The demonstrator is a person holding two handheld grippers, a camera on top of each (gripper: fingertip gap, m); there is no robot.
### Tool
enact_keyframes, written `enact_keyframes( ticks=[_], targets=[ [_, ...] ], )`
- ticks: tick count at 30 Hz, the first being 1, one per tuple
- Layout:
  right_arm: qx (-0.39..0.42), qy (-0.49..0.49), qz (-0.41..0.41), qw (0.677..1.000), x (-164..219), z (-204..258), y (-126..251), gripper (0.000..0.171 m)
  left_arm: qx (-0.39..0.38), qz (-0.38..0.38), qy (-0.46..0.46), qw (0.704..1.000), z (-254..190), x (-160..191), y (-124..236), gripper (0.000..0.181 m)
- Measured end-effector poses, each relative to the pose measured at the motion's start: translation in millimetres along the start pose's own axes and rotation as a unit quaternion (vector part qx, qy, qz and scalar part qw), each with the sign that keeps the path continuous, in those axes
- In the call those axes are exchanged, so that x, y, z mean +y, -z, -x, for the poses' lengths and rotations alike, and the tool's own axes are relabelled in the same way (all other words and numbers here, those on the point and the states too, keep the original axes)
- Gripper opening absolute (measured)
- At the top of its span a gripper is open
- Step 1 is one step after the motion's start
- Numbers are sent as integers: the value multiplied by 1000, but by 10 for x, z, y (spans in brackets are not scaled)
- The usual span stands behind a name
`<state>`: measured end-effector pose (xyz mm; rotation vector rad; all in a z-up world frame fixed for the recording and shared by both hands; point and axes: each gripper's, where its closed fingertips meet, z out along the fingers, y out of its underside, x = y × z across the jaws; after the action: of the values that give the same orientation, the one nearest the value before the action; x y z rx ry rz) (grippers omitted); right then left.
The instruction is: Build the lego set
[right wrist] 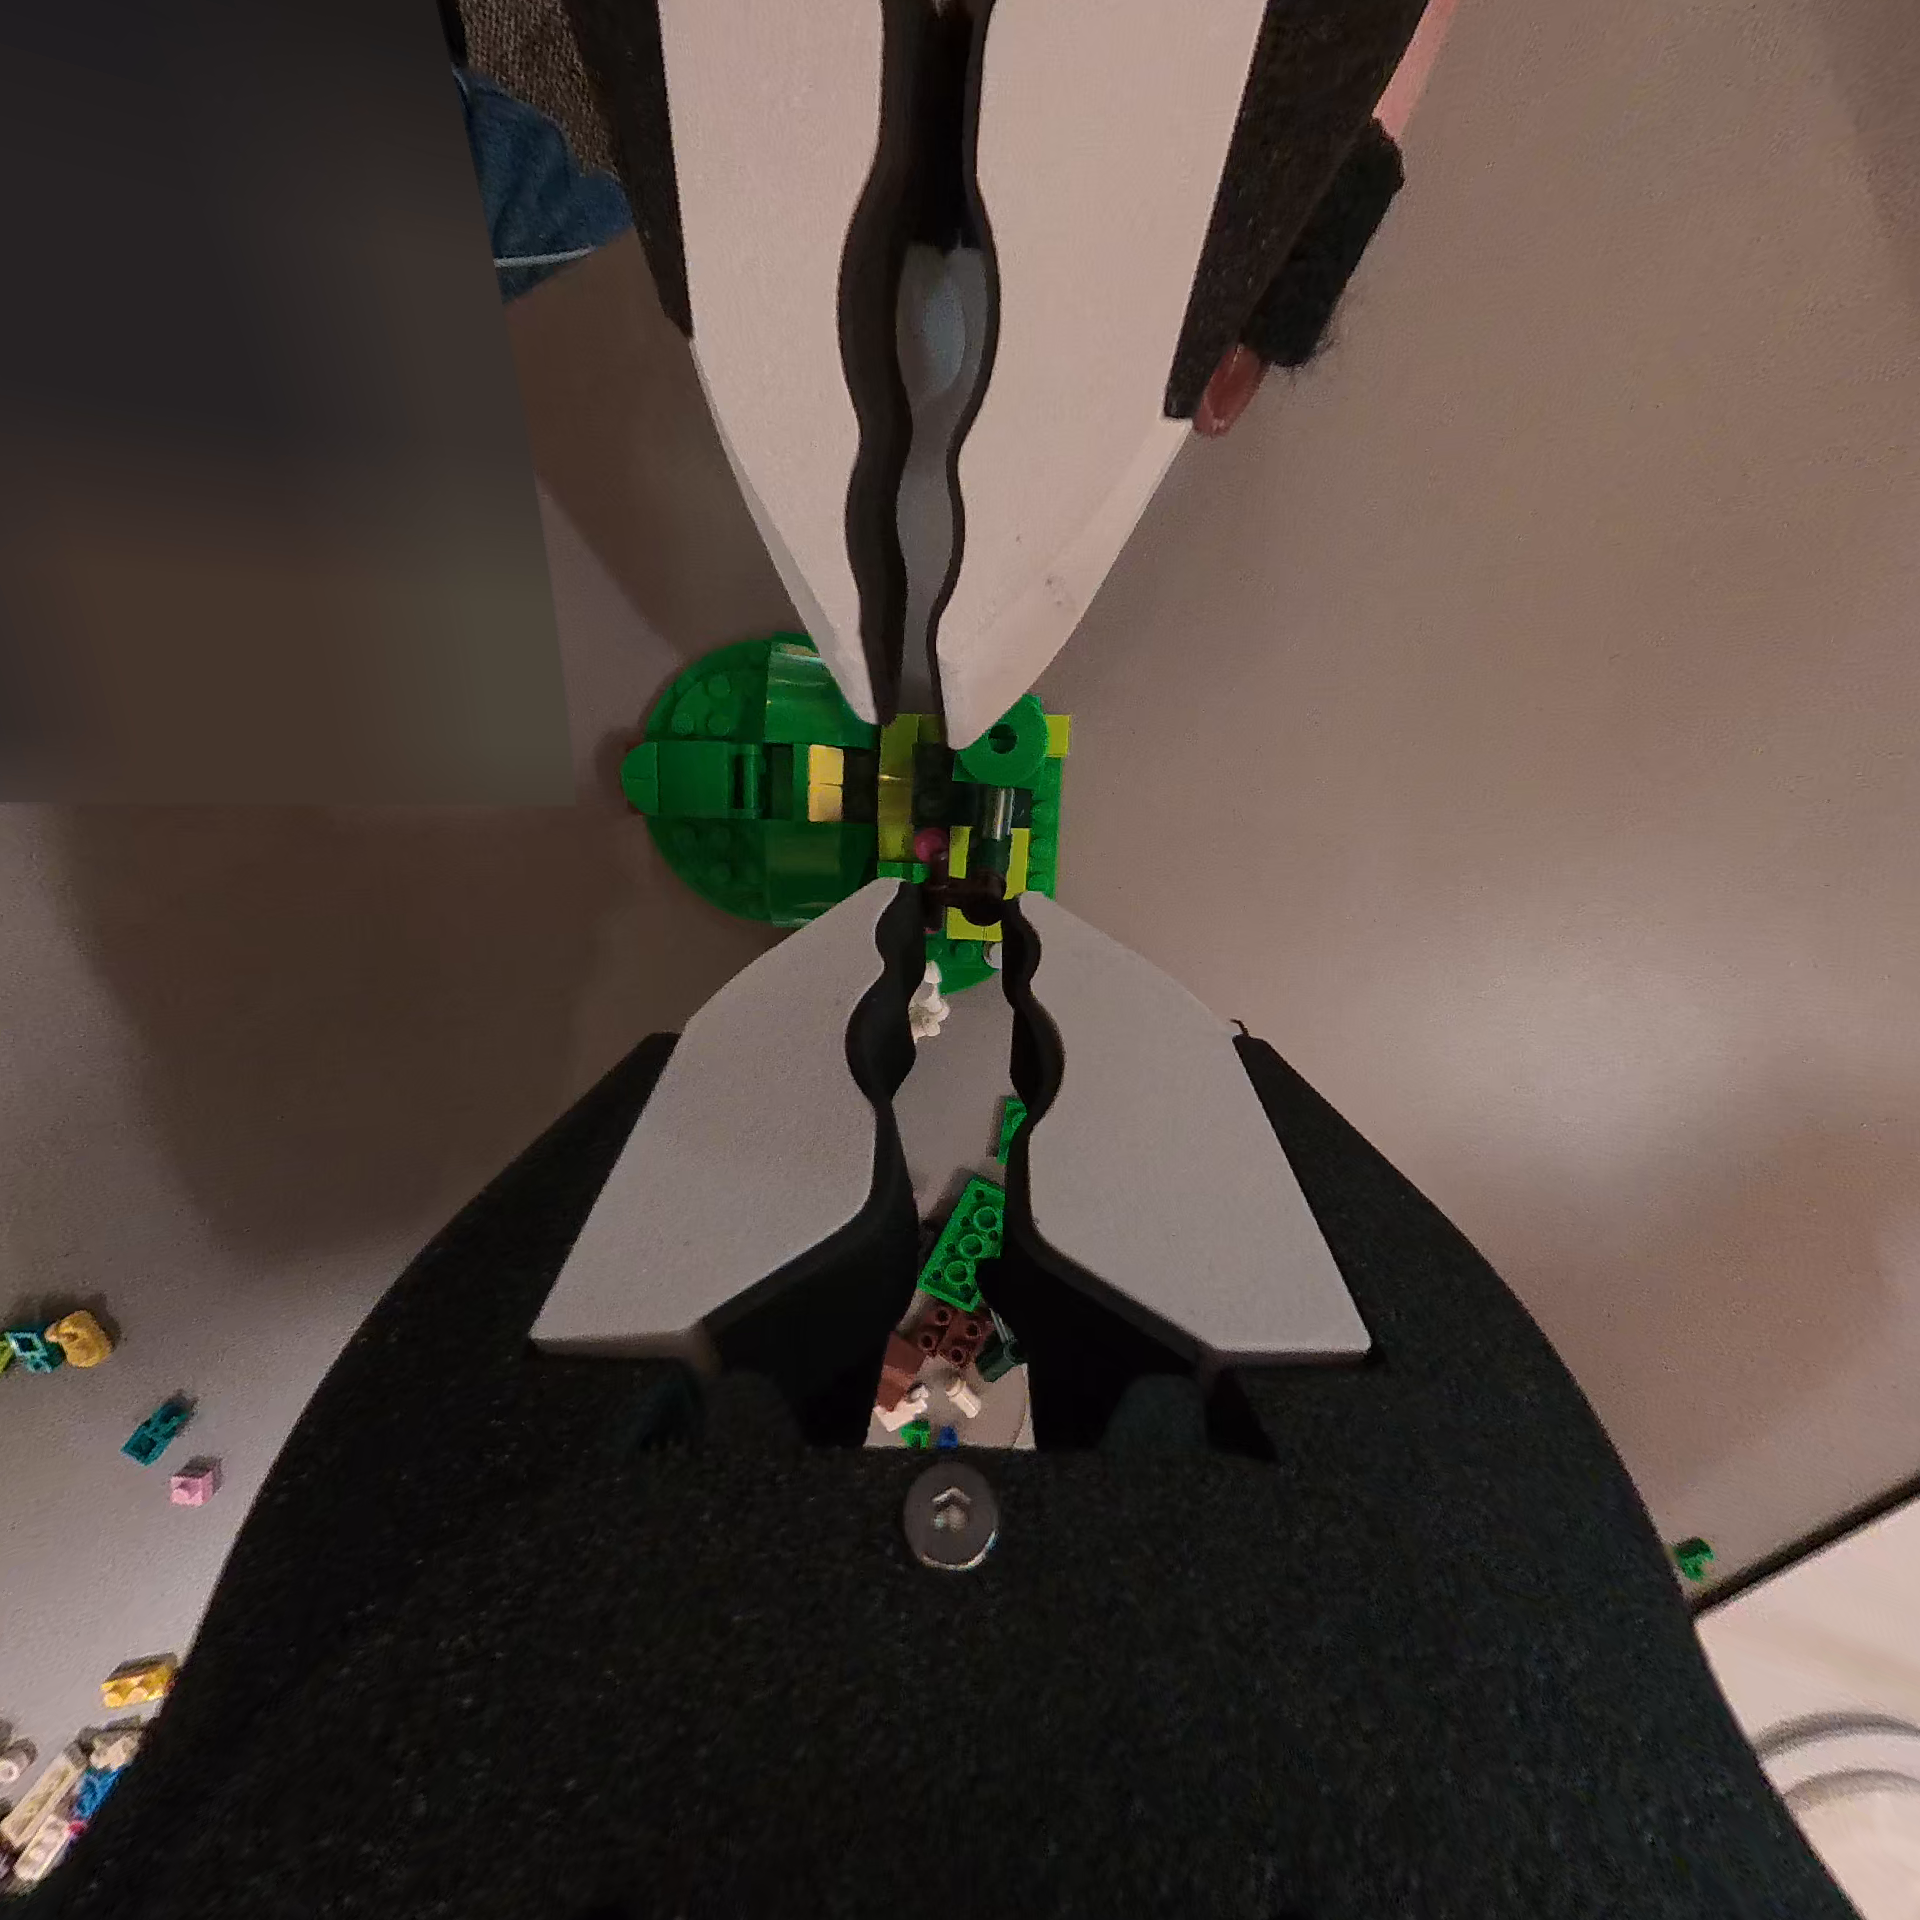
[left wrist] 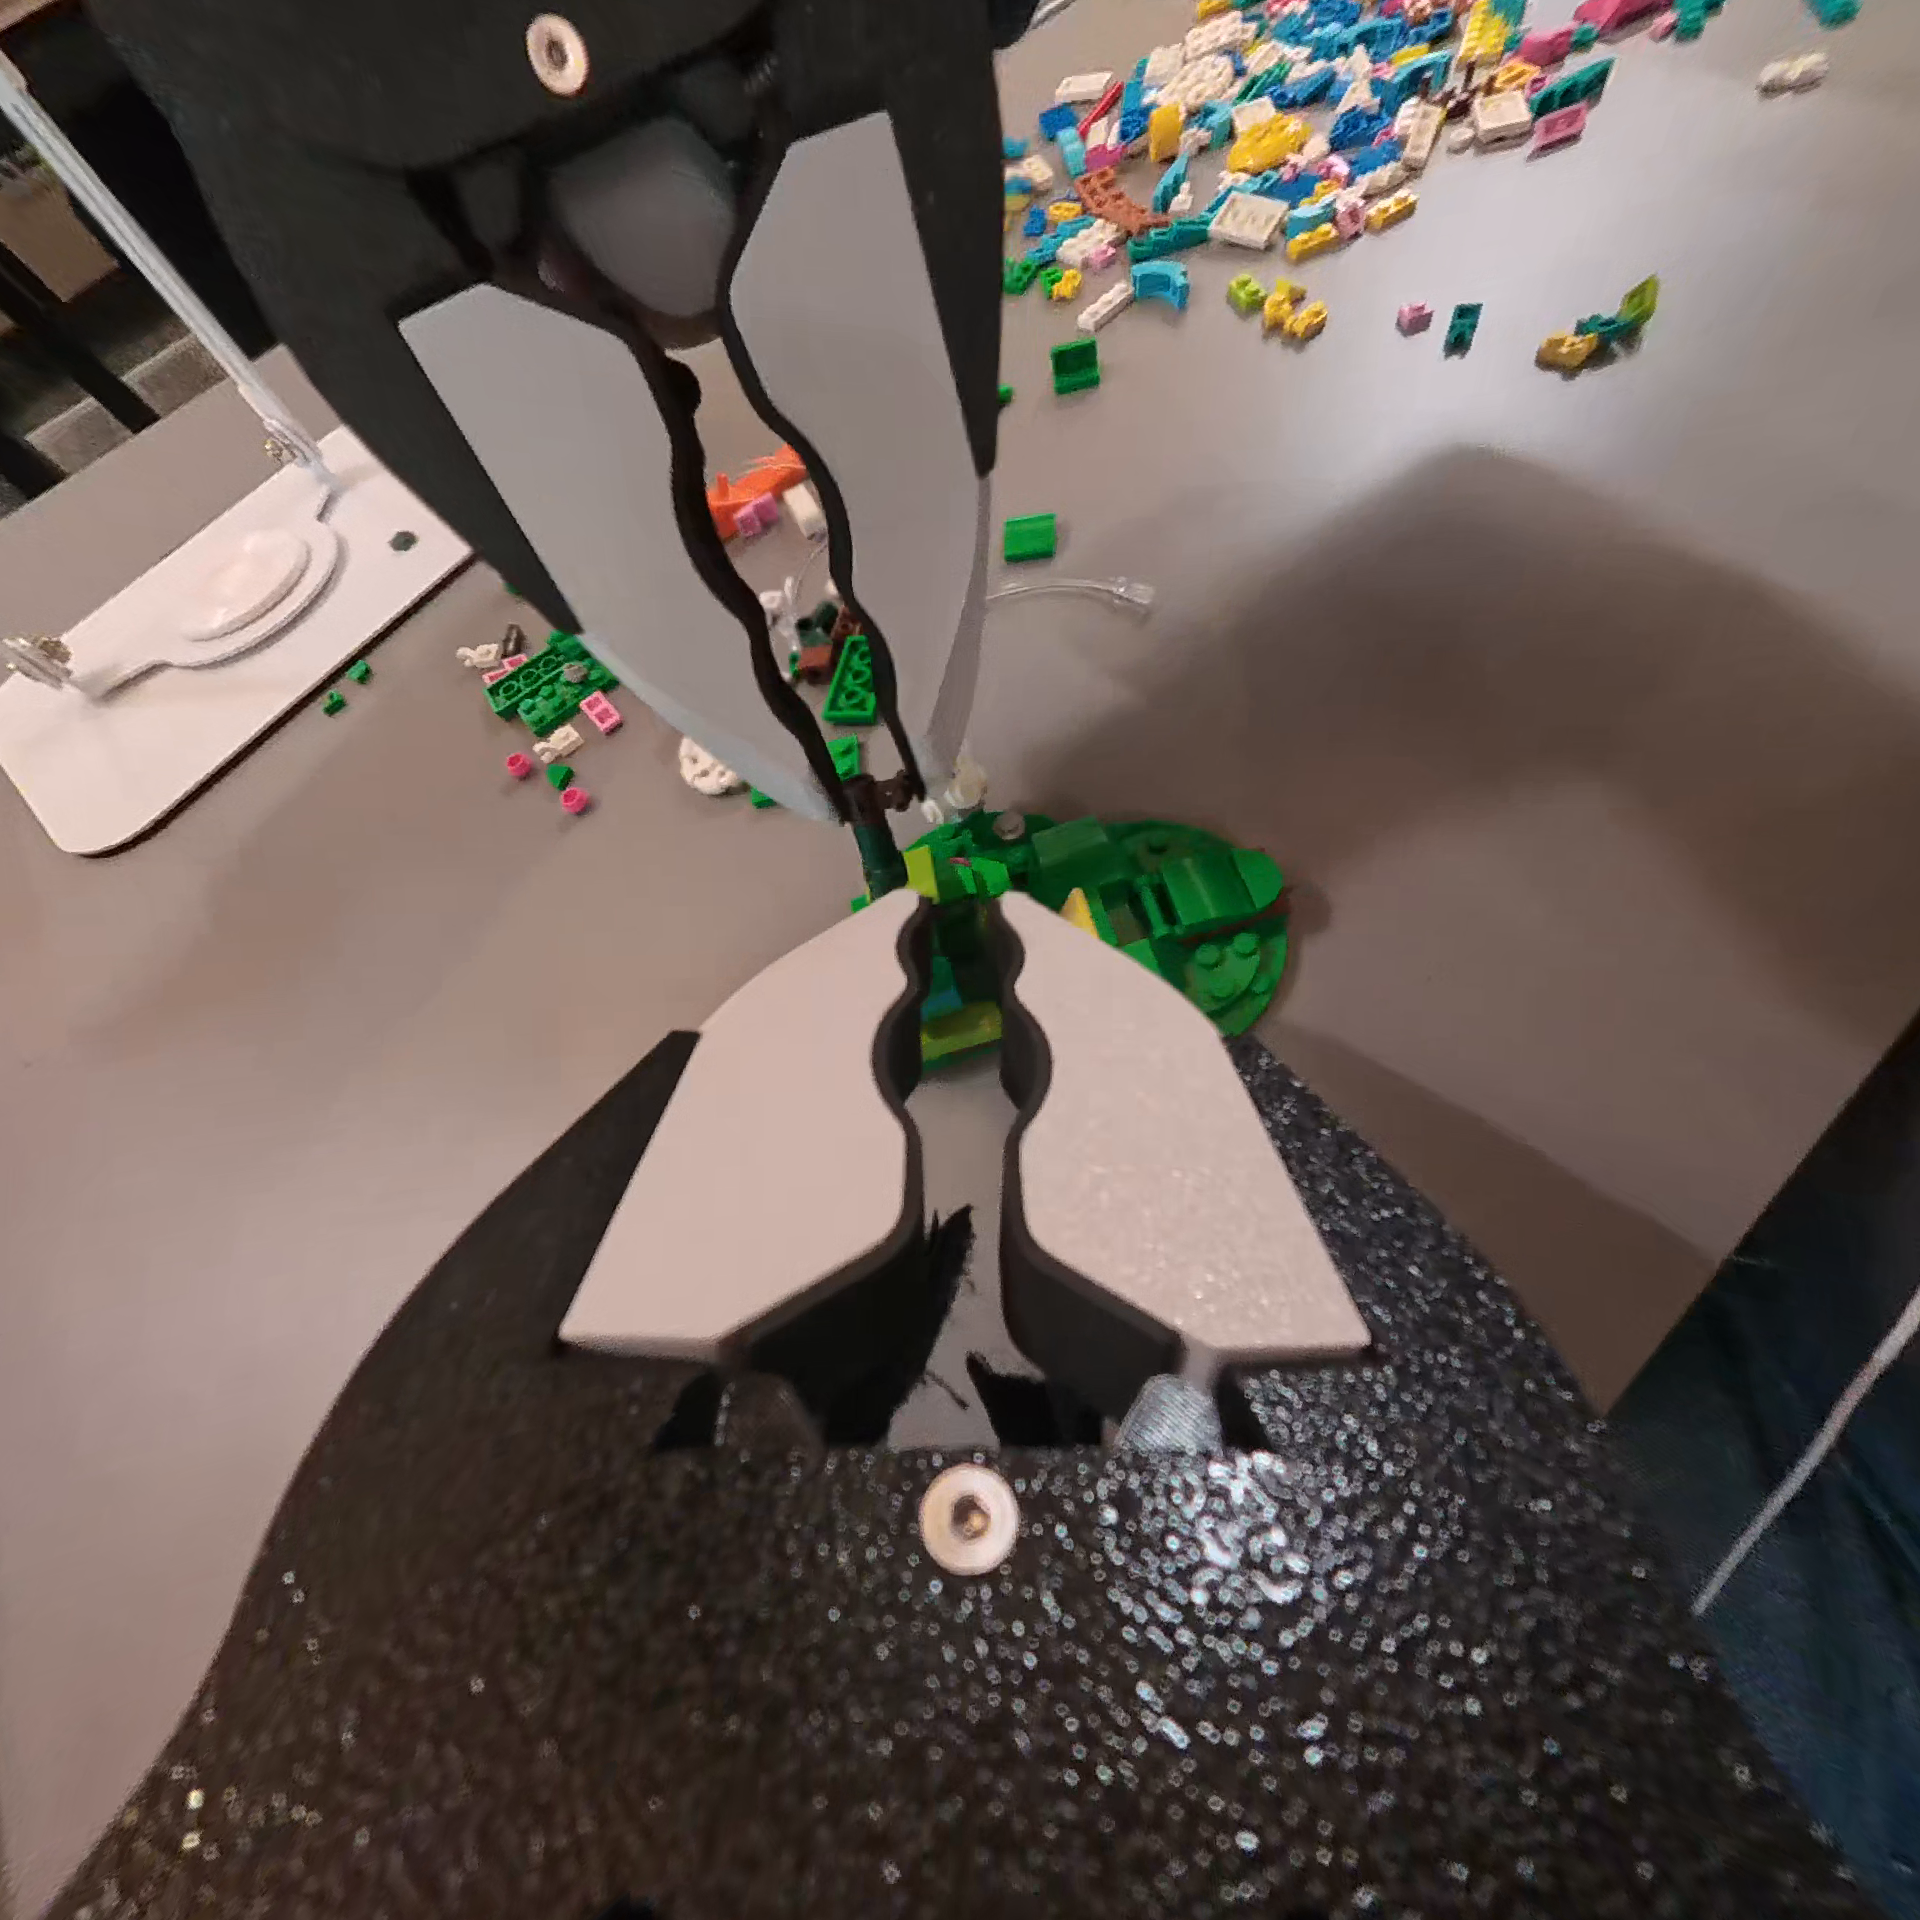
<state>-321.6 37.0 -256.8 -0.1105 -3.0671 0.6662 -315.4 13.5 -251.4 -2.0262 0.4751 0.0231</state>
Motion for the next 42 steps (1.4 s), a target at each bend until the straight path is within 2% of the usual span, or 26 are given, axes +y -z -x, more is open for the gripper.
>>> enact_keyframes(
  ticks=[6,14,19,28,33,38,42],
  targets=[
    [0,5,6,1000,-17,8,2,14,6,-3,30,1000,12,10,43,6],
    [1,33,40,999,1,-6,4,14,1,12,30,999,24,40,125,22],
    [-13,53,71,996,17,-13,-12,14,10,-1,19,1000,-11,-4,139,26],
    [-27,65,84,994,-6,-27,-29,14,25,23,14,999,-79,79,34,29],
    [-13,45,62,997,-16,-32,-27,15,37,21,45,998,-92,78,32,33],
    [36,-26,-27,999,-10,-26,102,35,43,14,62,997,-94,77,42,34],
    [78,-90,-111,987,35,105,174,52,43,11,61,997,-93,76,40,34]
  ],
)
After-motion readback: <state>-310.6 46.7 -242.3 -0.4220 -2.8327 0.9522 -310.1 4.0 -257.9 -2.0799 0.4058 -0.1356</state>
